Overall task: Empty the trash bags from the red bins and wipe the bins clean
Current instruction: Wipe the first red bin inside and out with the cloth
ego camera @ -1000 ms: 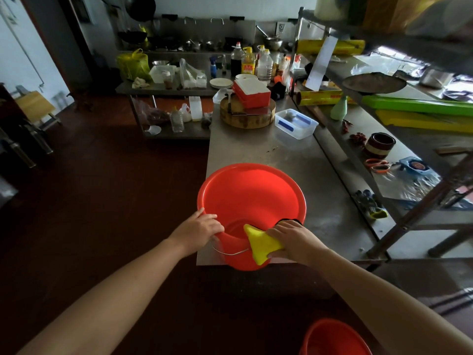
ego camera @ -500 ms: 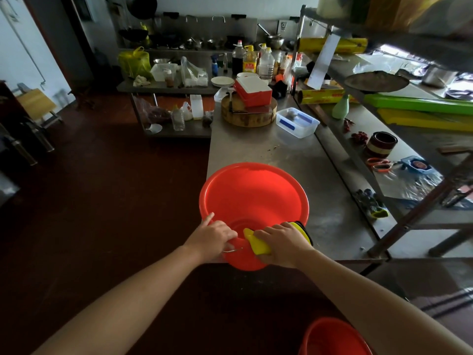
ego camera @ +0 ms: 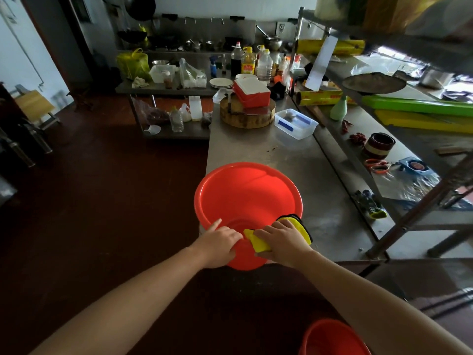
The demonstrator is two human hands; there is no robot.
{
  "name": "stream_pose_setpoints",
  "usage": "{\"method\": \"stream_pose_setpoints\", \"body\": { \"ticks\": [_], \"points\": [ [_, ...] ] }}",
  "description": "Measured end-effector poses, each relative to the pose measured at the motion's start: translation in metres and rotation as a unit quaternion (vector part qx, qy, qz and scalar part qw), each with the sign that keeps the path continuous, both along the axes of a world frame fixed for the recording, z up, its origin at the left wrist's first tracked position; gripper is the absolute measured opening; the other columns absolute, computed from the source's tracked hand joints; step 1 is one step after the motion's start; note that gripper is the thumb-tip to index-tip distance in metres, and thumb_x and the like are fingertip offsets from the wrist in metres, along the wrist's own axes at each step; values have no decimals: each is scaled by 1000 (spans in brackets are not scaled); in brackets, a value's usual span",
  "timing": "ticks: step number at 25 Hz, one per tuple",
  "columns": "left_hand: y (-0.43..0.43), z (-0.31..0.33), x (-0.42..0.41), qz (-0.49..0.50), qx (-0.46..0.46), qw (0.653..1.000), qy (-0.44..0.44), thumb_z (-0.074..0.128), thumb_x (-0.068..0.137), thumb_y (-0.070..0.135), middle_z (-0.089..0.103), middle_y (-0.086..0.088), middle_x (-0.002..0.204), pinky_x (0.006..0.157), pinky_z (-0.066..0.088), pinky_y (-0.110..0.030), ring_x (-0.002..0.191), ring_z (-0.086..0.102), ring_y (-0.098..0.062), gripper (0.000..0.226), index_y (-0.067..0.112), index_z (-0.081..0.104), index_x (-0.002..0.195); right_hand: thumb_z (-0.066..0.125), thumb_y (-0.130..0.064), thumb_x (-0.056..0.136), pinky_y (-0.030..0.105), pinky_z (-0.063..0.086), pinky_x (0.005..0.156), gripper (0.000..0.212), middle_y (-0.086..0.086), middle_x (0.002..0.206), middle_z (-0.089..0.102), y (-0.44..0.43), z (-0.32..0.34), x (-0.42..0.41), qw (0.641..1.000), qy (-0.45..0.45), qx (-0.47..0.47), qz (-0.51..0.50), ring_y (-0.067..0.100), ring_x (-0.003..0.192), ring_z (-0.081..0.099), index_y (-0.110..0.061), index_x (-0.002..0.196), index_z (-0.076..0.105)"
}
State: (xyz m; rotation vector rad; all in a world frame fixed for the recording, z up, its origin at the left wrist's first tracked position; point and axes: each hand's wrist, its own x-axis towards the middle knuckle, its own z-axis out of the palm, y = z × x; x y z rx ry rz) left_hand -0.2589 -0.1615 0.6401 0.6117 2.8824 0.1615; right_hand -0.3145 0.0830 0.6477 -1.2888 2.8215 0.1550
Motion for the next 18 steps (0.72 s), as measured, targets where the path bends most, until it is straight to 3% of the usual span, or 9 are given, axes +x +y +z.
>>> {"method": "stream_pose_setpoints", "body": {
  "ticks": [3, 7, 12, 16, 18],
  "points": [
    [3, -7, 0, -6, 33, 999, 23, 51, 102, 39, 59, 8, 133, 125, 6, -47, 132, 48, -13, 40, 26, 49, 139, 44, -77, 86, 46, 37, 108, 74, -9, 132, 61, -7, -2, 7, 1000, -12, -13, -3, 24, 121, 56, -34, 146, 42],
    [-32, -5, -5, -3, 53, 999, 10, 57, 99, 37, 60, 17, 132, 125, 3, -48, 136, 42, -5, 34, 33, 58, 132, 47, -79, 84, 41, 40, 107, 74, -8, 124, 65, 17, -1, -4, 999, 10, -20, 30, 21, 114, 60, -33, 142, 50],
    [-53, 10, -11, 20, -40, 998, 46, 49, 103, 24, 49, 12, 148, 123, -5, -51, 149, 26, -15, 38, 31, 52, 139, 51, -76, 86, 42, 41, 103, 70, -7, 118, 66, 25, 3, -11, 999, 18, -10, 28, 24, 110, 60, -31, 139, 55],
    [-10, 2, 1, -41, -44, 997, 50, 49, 100, 47, 56, 6, 140, 125, 3, -53, 139, 42, -14, 48, 23, 49, 141, 45, -77, 87, 46, 39, 103, 73, -5, 128, 63, -10, 0, 6, 1000, 2, 2, -6, 25, 118, 56, -32, 145, 45],
    [1, -3, 4, -28, -8, 998, 54, 47, 102, 45, 59, 7, 136, 125, 3, -48, 134, 47, -13, 43, 23, 50, 139, 45, -77, 87, 47, 40, 102, 73, -5, 128, 63, -20, -4, 11, 1000, -1, -3, -13, 25, 118, 57, -32, 144, 44]
  ]
}}
